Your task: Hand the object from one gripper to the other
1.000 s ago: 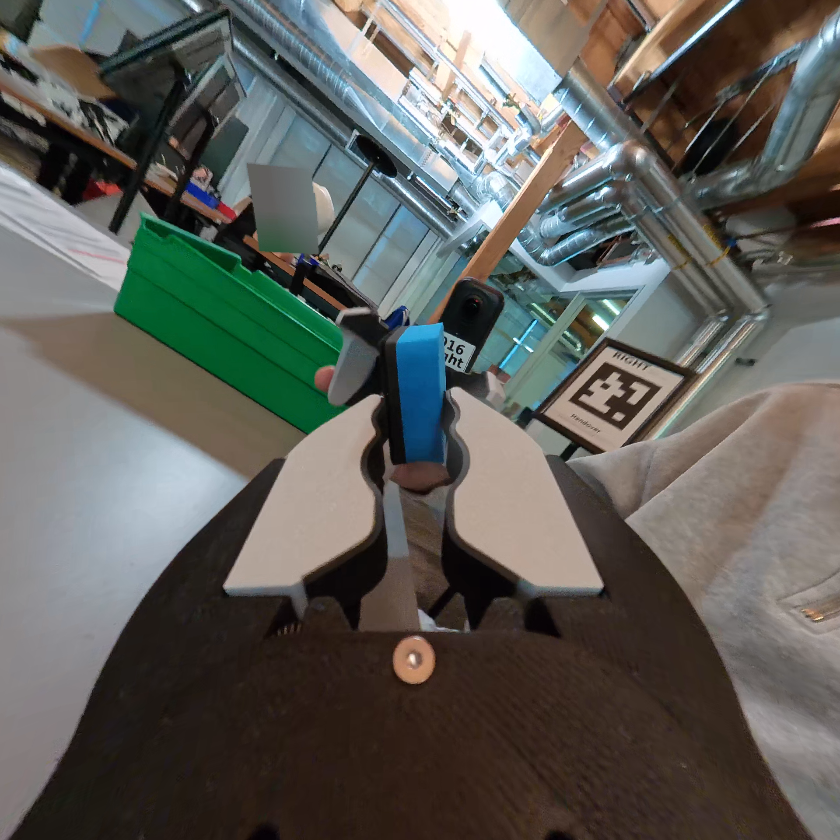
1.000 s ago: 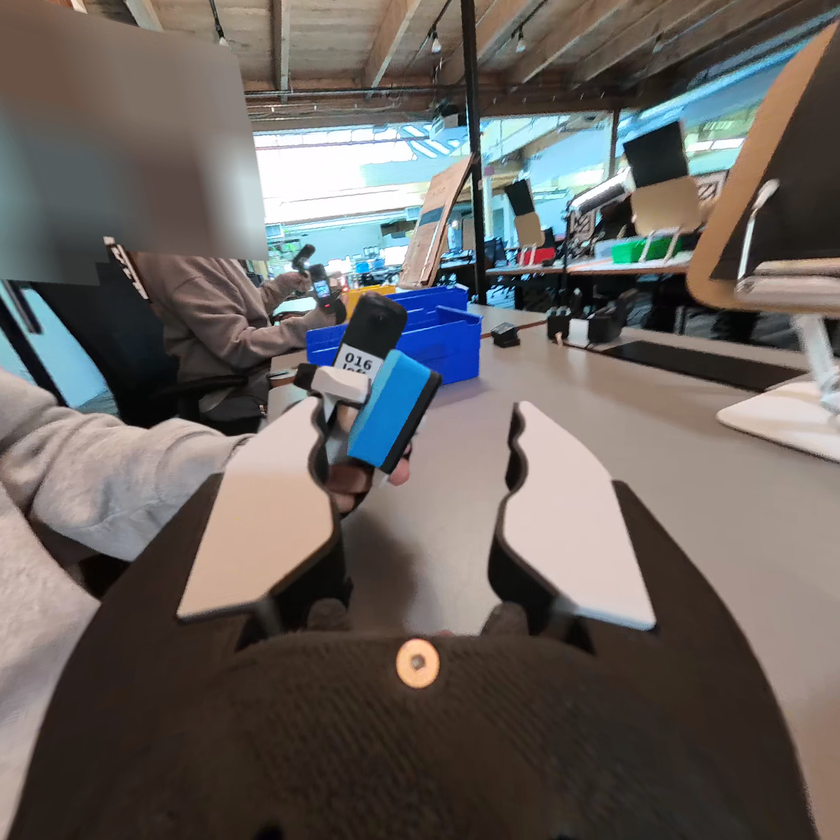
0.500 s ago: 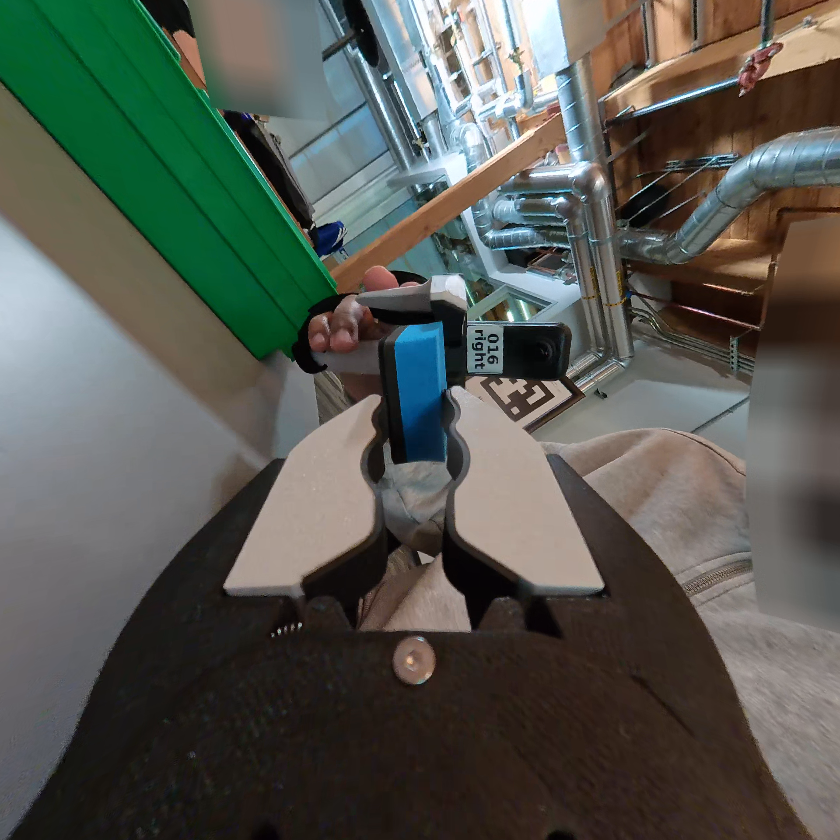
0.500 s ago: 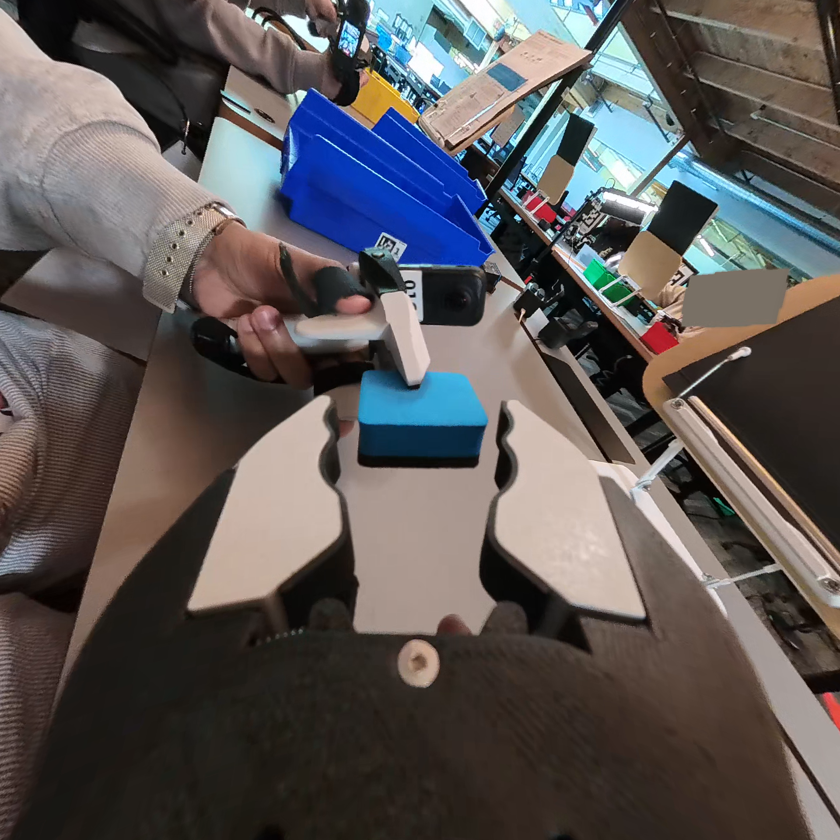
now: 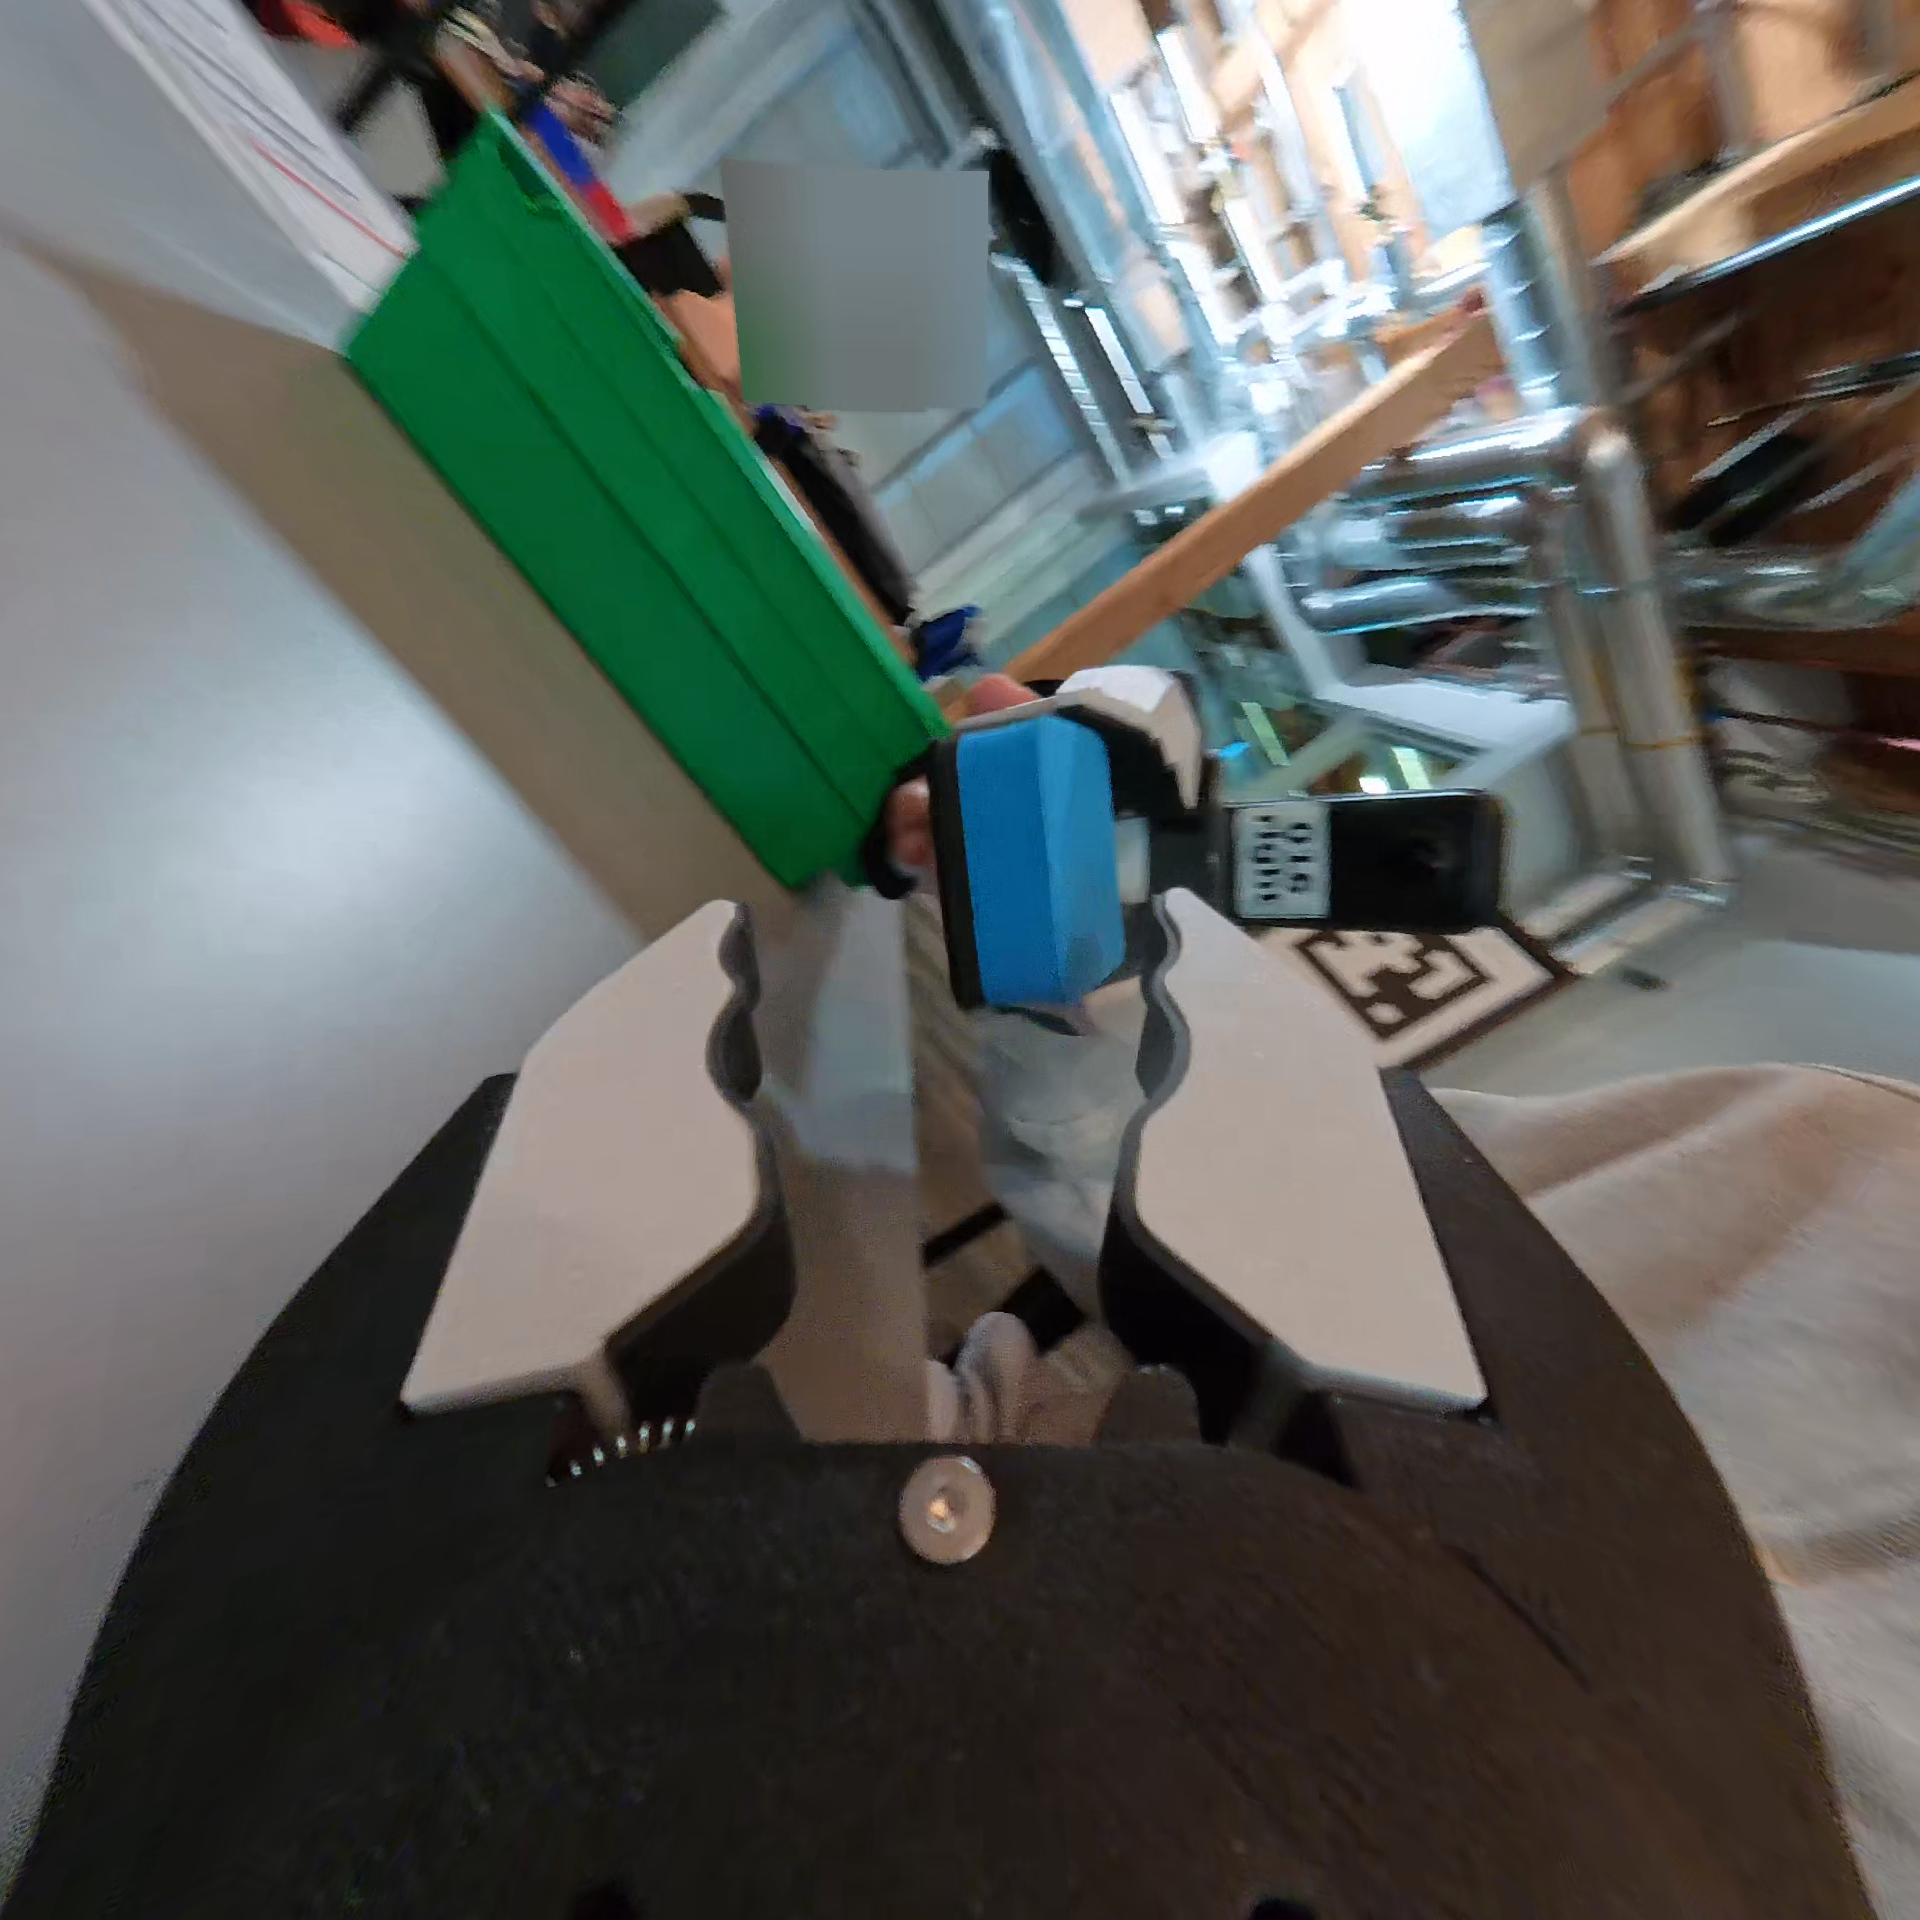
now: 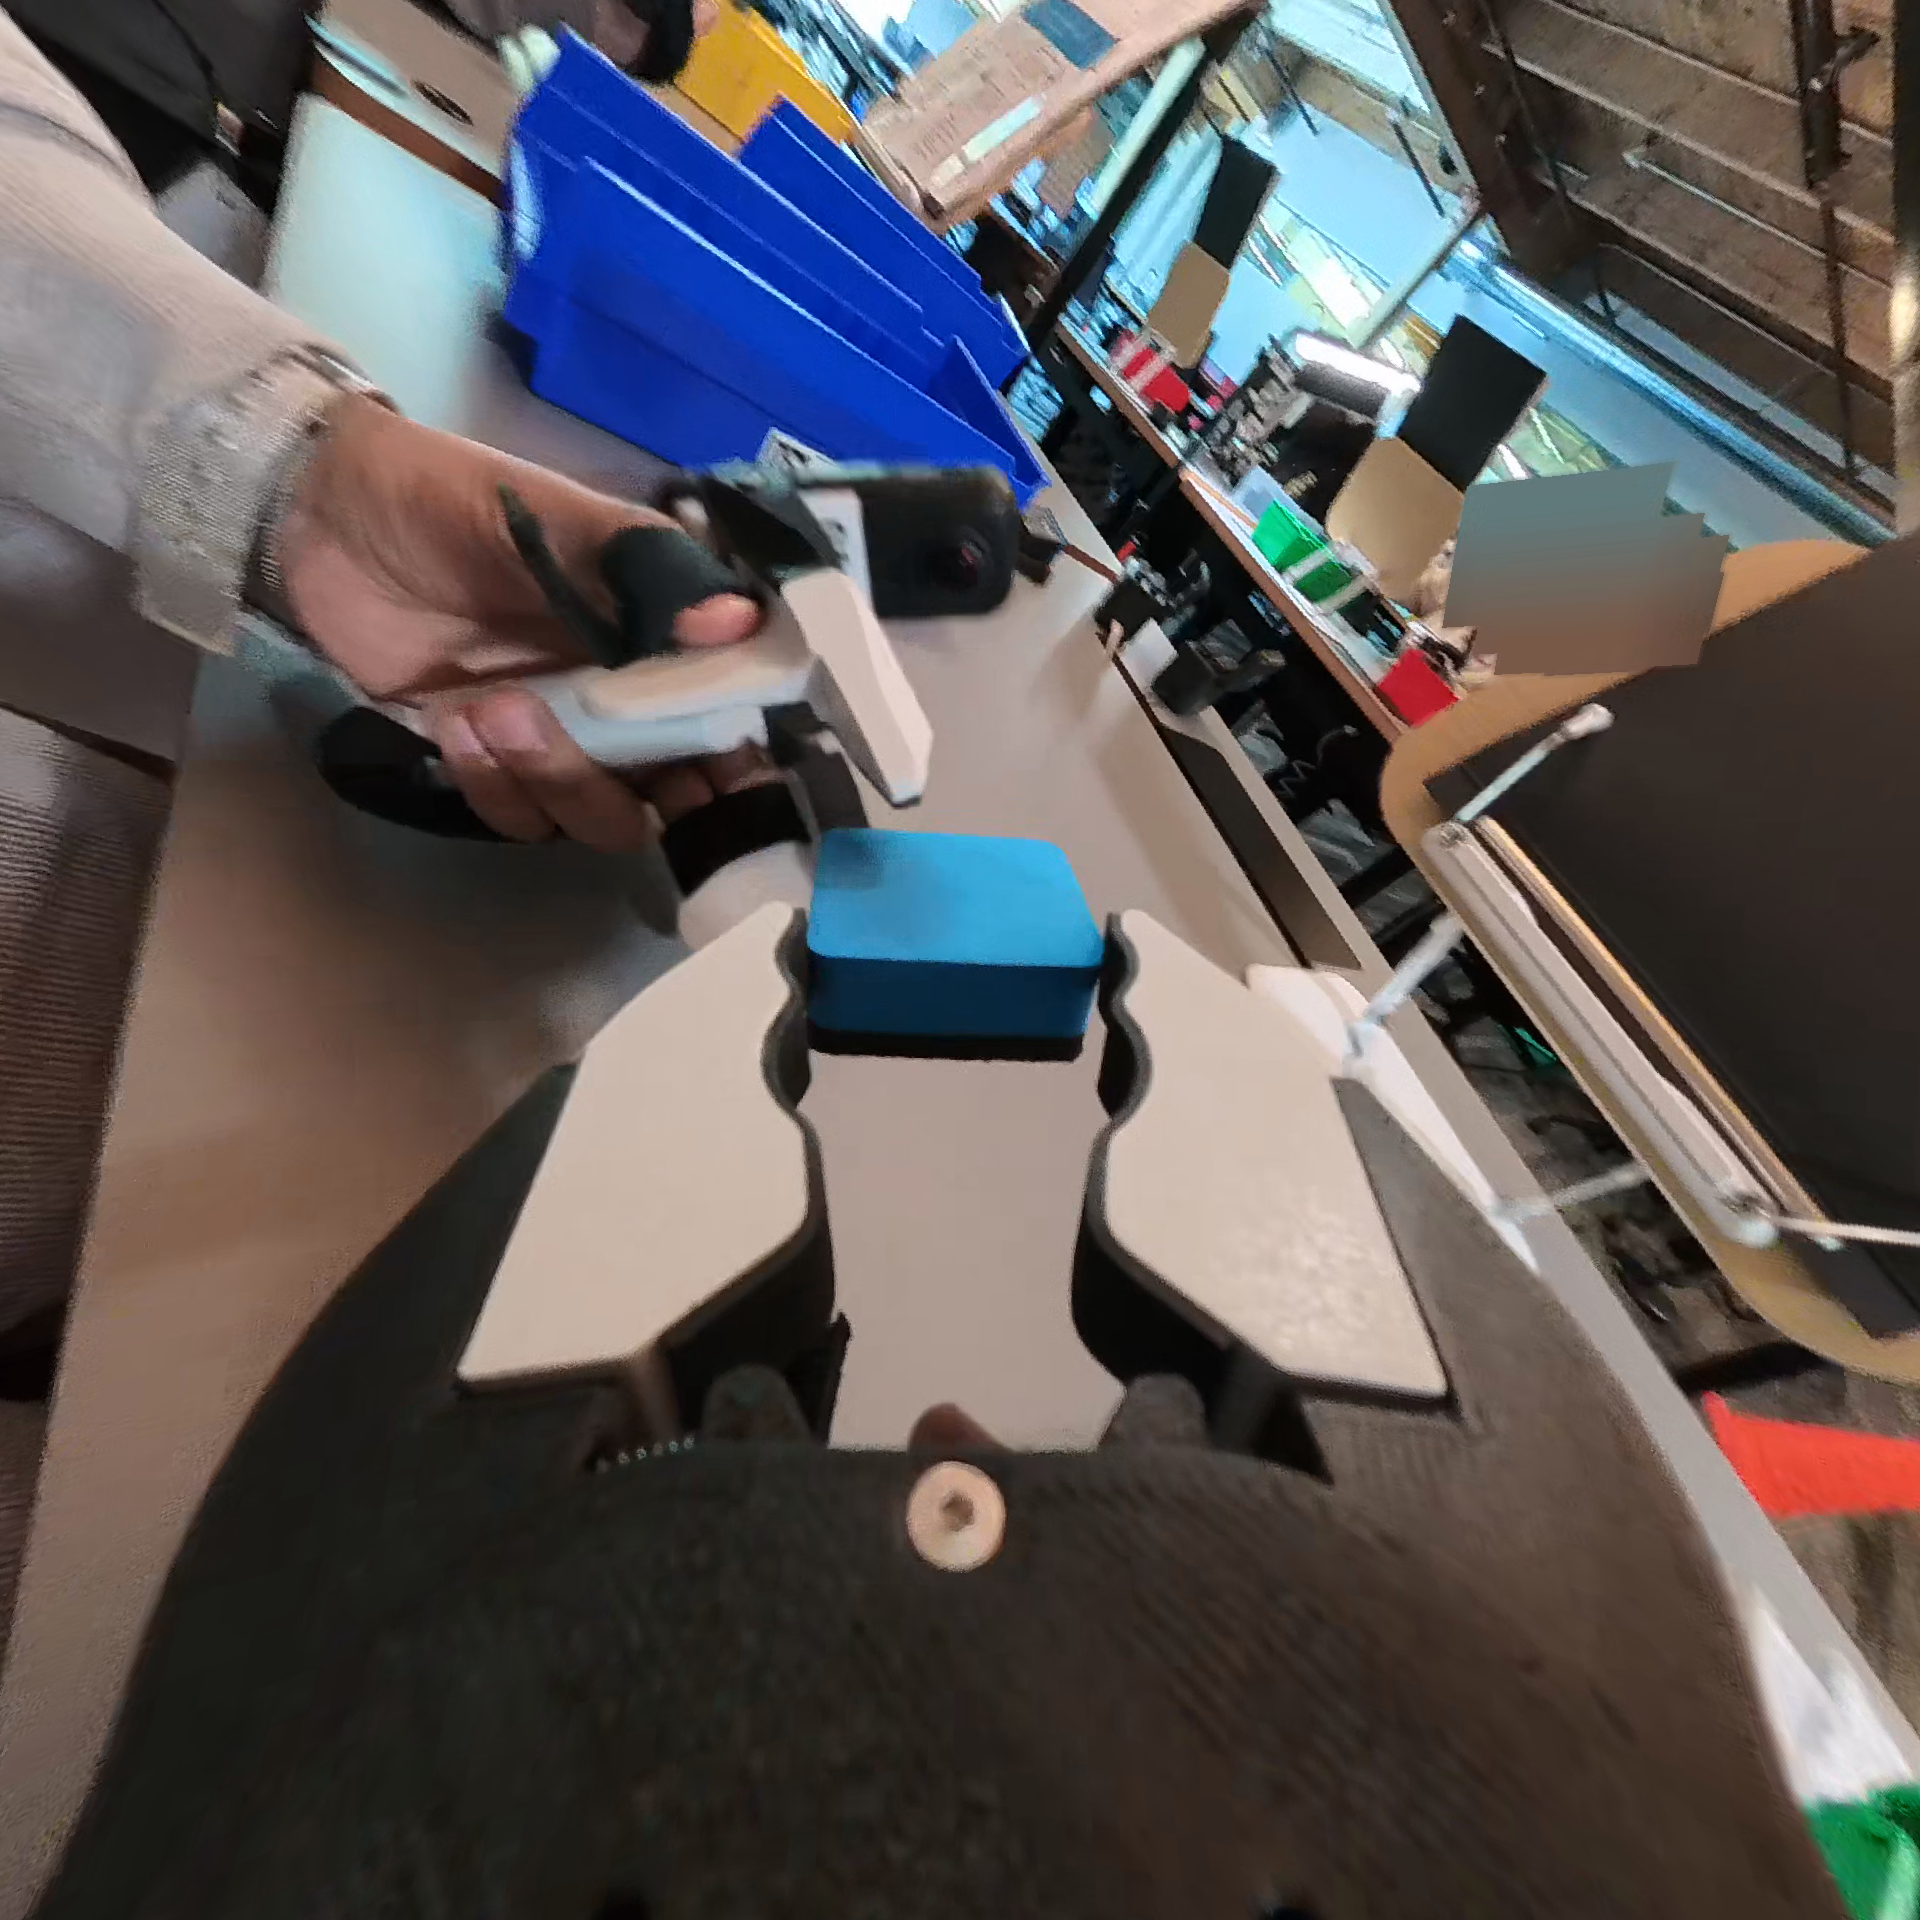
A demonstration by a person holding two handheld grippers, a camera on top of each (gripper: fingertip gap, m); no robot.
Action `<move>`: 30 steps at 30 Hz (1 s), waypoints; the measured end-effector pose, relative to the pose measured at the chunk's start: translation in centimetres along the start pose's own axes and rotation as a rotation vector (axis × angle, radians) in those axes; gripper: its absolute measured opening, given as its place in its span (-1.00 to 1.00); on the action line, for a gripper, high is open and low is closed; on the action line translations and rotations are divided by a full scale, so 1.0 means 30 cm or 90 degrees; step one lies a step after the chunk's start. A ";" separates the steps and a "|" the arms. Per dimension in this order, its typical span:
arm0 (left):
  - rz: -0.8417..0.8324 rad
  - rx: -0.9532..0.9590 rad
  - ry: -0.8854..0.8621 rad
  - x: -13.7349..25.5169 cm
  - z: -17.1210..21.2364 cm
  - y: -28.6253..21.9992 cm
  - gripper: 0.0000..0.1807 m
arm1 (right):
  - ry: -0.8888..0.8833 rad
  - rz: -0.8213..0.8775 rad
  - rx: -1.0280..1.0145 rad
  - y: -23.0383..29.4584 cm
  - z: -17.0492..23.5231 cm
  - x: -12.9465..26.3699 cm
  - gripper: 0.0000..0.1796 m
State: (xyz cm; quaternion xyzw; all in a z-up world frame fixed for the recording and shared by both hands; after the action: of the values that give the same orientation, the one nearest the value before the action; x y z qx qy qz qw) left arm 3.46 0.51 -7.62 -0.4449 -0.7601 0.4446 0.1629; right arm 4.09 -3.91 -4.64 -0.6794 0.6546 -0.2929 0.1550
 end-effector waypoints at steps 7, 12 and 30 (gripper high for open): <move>-0.240 -0.224 0.015 0.025 -0.018 0.065 -0.15 | 0.292 0.112 0.126 -0.011 0.109 -0.042 -0.39; -0.301 -0.309 0.042 0.006 0.003 0.067 -0.16 | 0.375 0.125 0.239 0.048 0.105 -0.089 -0.39; -0.290 -0.298 0.045 0.010 0.009 0.065 -0.38 | 0.333 0.144 0.238 0.064 0.054 -0.108 -0.19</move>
State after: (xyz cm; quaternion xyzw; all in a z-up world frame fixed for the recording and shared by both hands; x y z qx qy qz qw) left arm 4.16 1.01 -9.40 -0.3041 -0.9156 0.1940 0.1775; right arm 3.61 -1.19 -7.67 -0.4644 0.6783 -0.5531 0.1353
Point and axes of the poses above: each gripper's, where its closed fingertips meet, x back along the fingers, z out of its underside, y = z × x across the jaws, the point moved 2 cm from there along x, back along the fingers, and after that the axes turned 1 degree about x, right-handed, at the moved point
